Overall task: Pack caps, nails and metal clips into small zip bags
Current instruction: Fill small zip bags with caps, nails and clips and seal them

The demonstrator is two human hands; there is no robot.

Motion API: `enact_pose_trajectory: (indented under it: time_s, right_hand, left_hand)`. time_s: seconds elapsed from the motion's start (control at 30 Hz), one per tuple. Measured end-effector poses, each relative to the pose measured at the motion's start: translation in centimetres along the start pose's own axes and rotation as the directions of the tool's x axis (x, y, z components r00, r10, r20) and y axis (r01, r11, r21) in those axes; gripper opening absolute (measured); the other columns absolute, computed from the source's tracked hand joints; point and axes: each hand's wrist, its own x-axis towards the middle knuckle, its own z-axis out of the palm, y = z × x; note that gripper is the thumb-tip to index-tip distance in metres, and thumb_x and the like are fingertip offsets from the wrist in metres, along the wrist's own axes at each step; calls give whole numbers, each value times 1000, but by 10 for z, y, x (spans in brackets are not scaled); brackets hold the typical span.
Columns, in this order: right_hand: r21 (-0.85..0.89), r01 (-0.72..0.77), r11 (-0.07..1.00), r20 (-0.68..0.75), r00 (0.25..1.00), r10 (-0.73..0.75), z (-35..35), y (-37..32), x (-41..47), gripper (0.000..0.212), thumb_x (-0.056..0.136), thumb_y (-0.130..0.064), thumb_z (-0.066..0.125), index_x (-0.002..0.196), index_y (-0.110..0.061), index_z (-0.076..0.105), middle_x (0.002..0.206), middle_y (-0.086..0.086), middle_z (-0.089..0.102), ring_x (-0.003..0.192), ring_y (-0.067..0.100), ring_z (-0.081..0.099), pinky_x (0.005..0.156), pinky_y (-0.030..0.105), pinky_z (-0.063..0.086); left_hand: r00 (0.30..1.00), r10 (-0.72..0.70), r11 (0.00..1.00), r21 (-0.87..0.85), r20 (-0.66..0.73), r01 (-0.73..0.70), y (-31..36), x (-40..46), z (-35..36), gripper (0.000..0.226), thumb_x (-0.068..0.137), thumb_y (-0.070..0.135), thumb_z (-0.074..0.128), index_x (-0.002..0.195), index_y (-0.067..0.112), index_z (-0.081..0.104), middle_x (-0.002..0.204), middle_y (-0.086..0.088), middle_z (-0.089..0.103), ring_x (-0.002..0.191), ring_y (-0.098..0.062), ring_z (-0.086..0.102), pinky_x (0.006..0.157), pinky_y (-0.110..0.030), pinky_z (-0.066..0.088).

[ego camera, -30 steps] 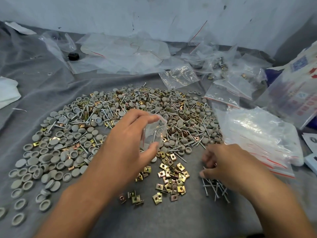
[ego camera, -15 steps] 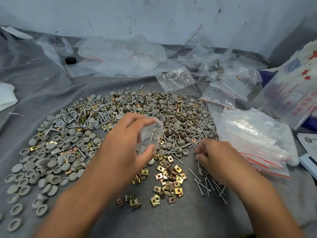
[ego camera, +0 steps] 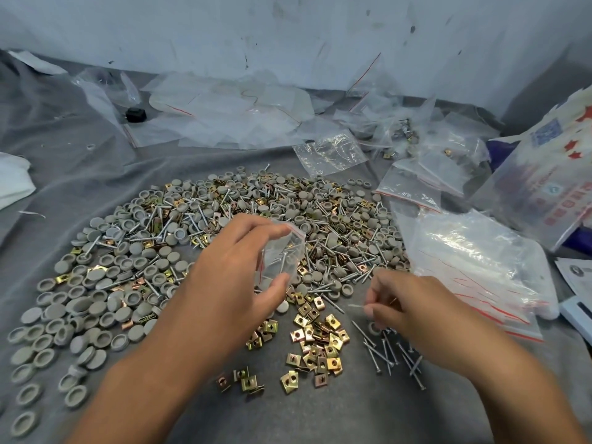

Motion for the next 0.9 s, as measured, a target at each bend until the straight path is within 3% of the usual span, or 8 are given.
enact_pose_trajectory:
  time_s: [0.13,0.23,0.33,0.47,0.57,0.67,0.73,0.9]
  right_hand:
    - [-152,28,988,51,998,-20,6,-10,0,16,91,-30,72,86,-35,58,82,-16,63,76,-3,57,63,16,44]
    - [-225,21,974,33,999,-14,10,-16,0,16,89,-32,72,87,-35,56,86,-16,62,80,1,57,73,30,54]
    - [-204,24,979,3,1000,-24,13,-17,0,14,84,-29,69,85,-34,56,82,-14,62,76,2,59,68,28,53]
    - [224,127,966,-206,975,-80,4,-14,3,17,84,-21,75,80,-34,64,74,-16,68,59,1,61,51,15,47]
    - [495,417,763,-466,868,-172,-5,-29,4,15,89,-25,76,93,-37,69,81,-8,69,66,7,61,57,15,48]
    - [569,573,590,-529,804,-271,3,-56,8,17,93,-28,69,107,-37,71,85,-3,66,71,20,60,61,30,51]
    - [549,617,564,-538,777,-327,11,-73,13,15,96,-23,66,105,-33,71,82,-10,62,66,7,53,57,21,45]
    - [63,587,807,-620,656,-429,27,-90,23,19,90,-18,75,105,-29,71,96,-24,63,85,-3,54,76,14,40]
  left_hand:
    - [1000,4,1000,11,11,-4,-1,0,1,58,81,43,64,137,36,50,105,43,32,105,11,47,74,-1,33]
    - [1000,0,1000,17,14,-1,-1,0,2,58,81,43,64,137,35,50,103,42,33,100,9,49,74,-1,33]
    - [1000,8,1000,3,15,-8,-2,0,2,59,81,43,64,138,34,49,101,41,31,106,21,42,79,3,33]
    - [1000,8,1000,0,16,-8,-2,-1,1,60,81,43,64,138,36,47,102,42,29,109,28,36,76,5,31]
    - [1000,2,1000,-5,-3,-2,-2,-1,1,59,80,43,63,137,36,49,103,41,31,108,25,38,74,2,31]
    - [1000,0,1000,-19,-6,0,-2,-1,1,59,80,44,64,137,35,51,104,38,32,105,21,42,75,-1,33]
    - [1000,-6,1000,-27,-5,6,-1,-1,1,57,80,45,65,135,35,51,108,36,34,104,16,45,76,-1,37]
    - [999,-21,996,-87,-42,17,-2,0,0,43,82,33,68,124,33,59,112,28,46,104,9,50,88,-1,35]
